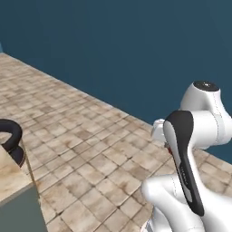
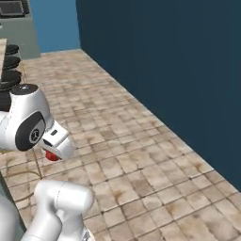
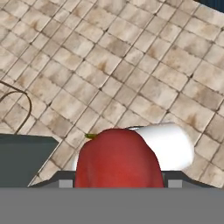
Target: Place the cold items (bell pepper and orange) from the fridge in one tupperware on the dining counter. Place the warm items (kebab skewer and hot dog) in the stove area in another tupperware.
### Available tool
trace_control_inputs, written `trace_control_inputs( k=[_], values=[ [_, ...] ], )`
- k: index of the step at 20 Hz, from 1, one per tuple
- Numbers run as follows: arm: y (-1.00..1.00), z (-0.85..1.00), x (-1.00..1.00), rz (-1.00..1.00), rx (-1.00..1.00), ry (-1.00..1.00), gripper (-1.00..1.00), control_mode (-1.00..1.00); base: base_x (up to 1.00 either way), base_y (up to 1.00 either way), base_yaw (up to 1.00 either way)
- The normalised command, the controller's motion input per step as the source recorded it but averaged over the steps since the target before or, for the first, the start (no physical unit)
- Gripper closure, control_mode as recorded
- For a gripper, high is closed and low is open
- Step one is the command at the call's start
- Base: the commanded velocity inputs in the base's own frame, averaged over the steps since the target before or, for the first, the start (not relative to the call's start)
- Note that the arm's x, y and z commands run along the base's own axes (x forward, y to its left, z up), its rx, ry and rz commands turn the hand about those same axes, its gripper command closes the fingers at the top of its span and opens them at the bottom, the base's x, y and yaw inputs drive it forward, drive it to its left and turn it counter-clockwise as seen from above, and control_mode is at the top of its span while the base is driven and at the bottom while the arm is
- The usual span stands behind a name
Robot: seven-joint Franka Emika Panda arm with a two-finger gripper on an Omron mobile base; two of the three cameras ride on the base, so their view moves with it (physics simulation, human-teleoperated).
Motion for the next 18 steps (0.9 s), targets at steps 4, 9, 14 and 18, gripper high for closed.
trace_control_inputs(
  k=[4, 9, 14, 18],
  values=[
    [0.0, 0.0, 0.0, 0.0, 0.0, 0.0, 1.0, 1.0, 1.0, -0.4, 0.51],
    [0.0, 0.0, 0.0, 0.0, 0.0, 0.0, 1.0, 1.0, 1.0, -0.41, 0.51],
    [0.0, 0.0, 0.0, 0.0, 0.0, 0.0, 1.0, 1.0, 1.0, -0.49, 0.5],
    [0.0, 0.0, 0.0, 0.0, 0.0, 0.0, 1.0, 1.0, 1.0, -0.43, 0.54]
  ],
)
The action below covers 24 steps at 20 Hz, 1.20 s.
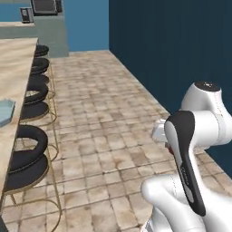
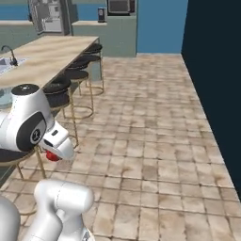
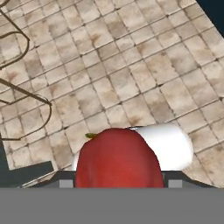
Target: Place the cold items (bell pepper and orange) from the fridge in one tupperware on the dining counter. Place the warm items (kebab skewer and hot dog) in the stove area in another tupperware.
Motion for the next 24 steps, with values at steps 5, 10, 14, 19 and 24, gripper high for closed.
trace_control_inputs(
  k=[5, 10, 14, 19, 24],
  values=[
    [0.0, 0.0, 0.0, 0.0, 0.0, 0.0, 1.0, 1.0, 1.0, -0.33, 0.64],
    [0.0, 0.0, 0.0, 0.0, 0.0, 0.0, 1.0, 1.0, 1.0, -0.48, 0.62],
    [0.0, 0.0, 0.0, 0.0, 0.0, 0.0, 1.0, 1.0, 0.04, -0.54, 0.37],
    [0.0, 0.0, 0.0, 0.0, 0.0, 0.0, 1.0, 1.0, 0.78, -0.62, 0.53],
    [0.0, 0.0, 0.0, 0.0, 0.0, 0.0, 1.0, 1.0, 0.76, -0.53, 0.76]
  ],
)
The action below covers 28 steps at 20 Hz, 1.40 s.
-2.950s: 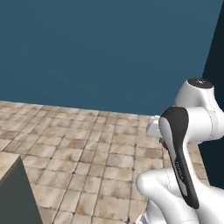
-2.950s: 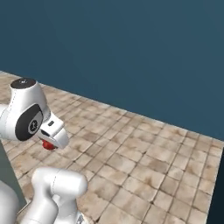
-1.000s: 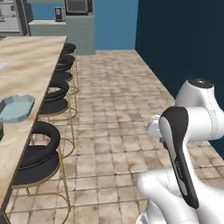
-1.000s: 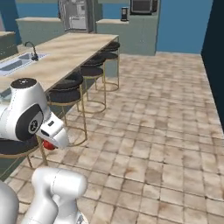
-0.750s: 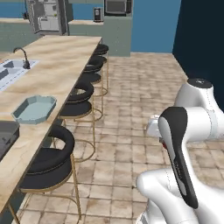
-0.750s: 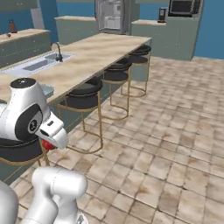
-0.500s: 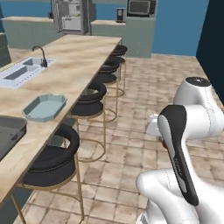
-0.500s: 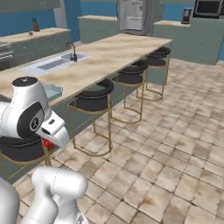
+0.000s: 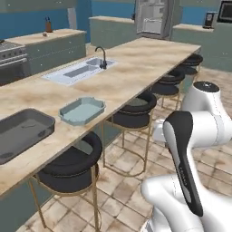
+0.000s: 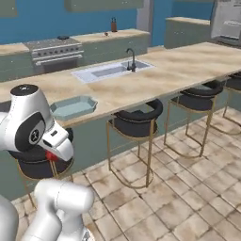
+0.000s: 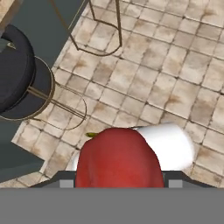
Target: Place the cold items (bell pepper and orange) from the fridge in one tupperware on the dining counter. Place the warm items (kebab skewer and hot dog) in the stove area in another tupperware.
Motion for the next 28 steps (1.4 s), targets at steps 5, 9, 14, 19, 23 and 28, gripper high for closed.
trace_control_inputs(
  k=[5, 9, 14, 19, 23, 28],
  values=[
    [0.0, 0.0, 0.0, 0.0, 0.0, 0.0, 1.0, 1.0, 0.62, -0.51, 0.79],
    [0.0, 0.0, 0.0, 0.0, 0.0, 0.0, 1.0, 1.0, 0.15, -0.67, 0.72],
    [0.0, 0.0, 0.0, 0.0, 0.0, 0.0, 1.0, 1.0, 0.17, -0.86, 0.65],
    [0.0, 0.0, 0.0, 0.0, 0.0, 0.0, 1.0, 1.0, 0.36, -0.83, 0.29],
    [0.0, 0.0, 0.0, 0.0, 0.0, 0.0, 1.0, 1.0, 0.99, -0.17, 0.02],
    [0.0, 0.0, 0.0, 0.0, 0.0, 0.0, 1.0, 1.0, 0.93, 0.46, 0.0]
  ],
)
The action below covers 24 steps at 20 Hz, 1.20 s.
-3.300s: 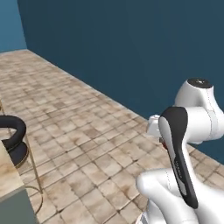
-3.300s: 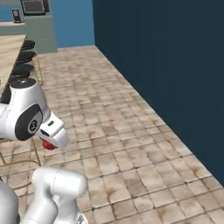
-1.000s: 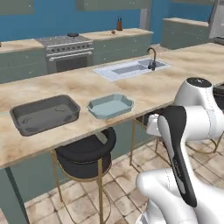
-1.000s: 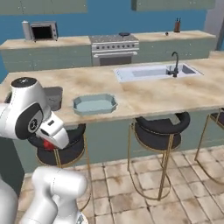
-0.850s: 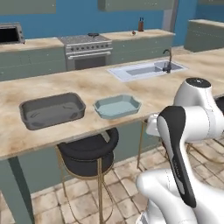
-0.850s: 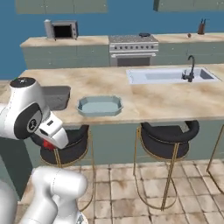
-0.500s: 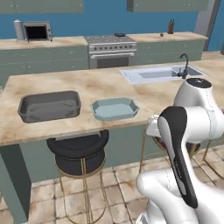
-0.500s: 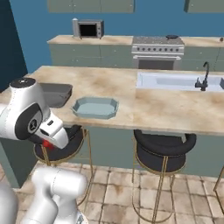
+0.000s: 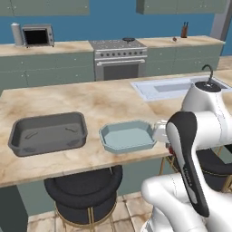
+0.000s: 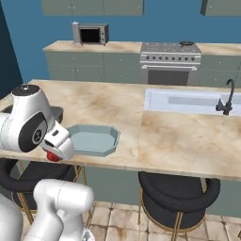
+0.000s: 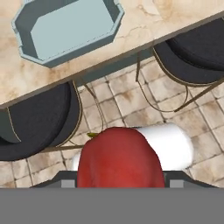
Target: Place the cold items (bell pepper and orange) from the fridge in one tupperware on the dining counter. Place the warm items (kebab skewer and hot dog) in the stove area in another tupperware.
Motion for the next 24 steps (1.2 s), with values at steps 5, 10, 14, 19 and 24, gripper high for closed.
trace_control_inputs(
  k=[5, 10, 14, 19, 24],
  values=[
    [0.0, 0.0, 0.0, 0.0, 0.0, 0.0, 1.0, 1.0, 0.69, 0.08, 0.02],
    [0.0, 0.0, 0.0, 0.0, 0.0, 0.0, 1.0, 1.0, 0.9, 0.02, 0.06],
    [0.0, 0.0, 0.0, 0.0, 0.0, 0.0, 1.0, 1.0, 1.0, 0.0, 0.16],
    [-0.02, 0.0, 1.0, 0.22, 0.02, 0.08, 1.0, -1.0, 0.0, 0.0, 0.0],
    [-0.09, -0.24, 1.0, 0.17, 0.0, 0.23, 1.0, -1.0, 0.0, 0.0, 0.0]
  ],
)
